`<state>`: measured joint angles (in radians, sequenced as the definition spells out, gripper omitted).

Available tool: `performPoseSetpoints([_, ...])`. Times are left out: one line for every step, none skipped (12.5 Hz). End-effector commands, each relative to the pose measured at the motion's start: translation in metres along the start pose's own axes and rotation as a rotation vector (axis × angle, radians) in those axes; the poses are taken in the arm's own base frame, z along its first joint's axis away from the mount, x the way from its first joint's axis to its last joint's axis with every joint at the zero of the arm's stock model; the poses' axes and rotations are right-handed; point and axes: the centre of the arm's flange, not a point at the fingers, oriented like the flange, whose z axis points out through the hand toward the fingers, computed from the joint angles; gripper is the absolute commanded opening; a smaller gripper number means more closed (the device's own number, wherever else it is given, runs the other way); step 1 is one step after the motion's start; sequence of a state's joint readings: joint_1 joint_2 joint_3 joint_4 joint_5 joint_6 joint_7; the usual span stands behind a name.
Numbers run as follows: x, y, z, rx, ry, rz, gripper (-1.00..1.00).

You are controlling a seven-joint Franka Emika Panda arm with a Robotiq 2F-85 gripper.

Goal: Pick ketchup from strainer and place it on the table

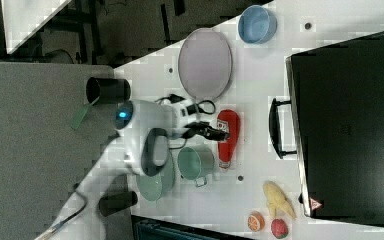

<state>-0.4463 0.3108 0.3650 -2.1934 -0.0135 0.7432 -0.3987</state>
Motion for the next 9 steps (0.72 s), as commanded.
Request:
performPoseSetpoints([0.007, -0.011, -0.15, 0.015, 0.19, 0.121, 1.0])
performPoseSetpoints([0.003, -0.012, -0.179, 0.006, 0.188, 0.165, 1.0])
performPoseSetpoints([-0.002, -0.014, -0.207, 0.002, 0.192, 0.203, 1.0])
performPoseSetpoints([-0.006, -0.016, -0.236, 0.008, 0.211, 0.239, 1.0])
performPoseSetpoints([-0.01, -0.018, -0.261, 0.015, 0.228, 0.273, 1.0])
performPoseSetpoints([-0.016, -0.019, -0.279, 0.014, 0.225, 0.305, 1.0])
performPoseSetpoints([-0.019, -0.024, -0.296, 0.033, 0.236, 0.334, 1.0])
performPoseSetpoints([-0.023, -0.028, -0.309, 0.039, 0.238, 0.36, 1.0])
performPoseSetpoints([-0.028, -0.029, -0.315, 0.027, 0.218, 0.374, 1.0])
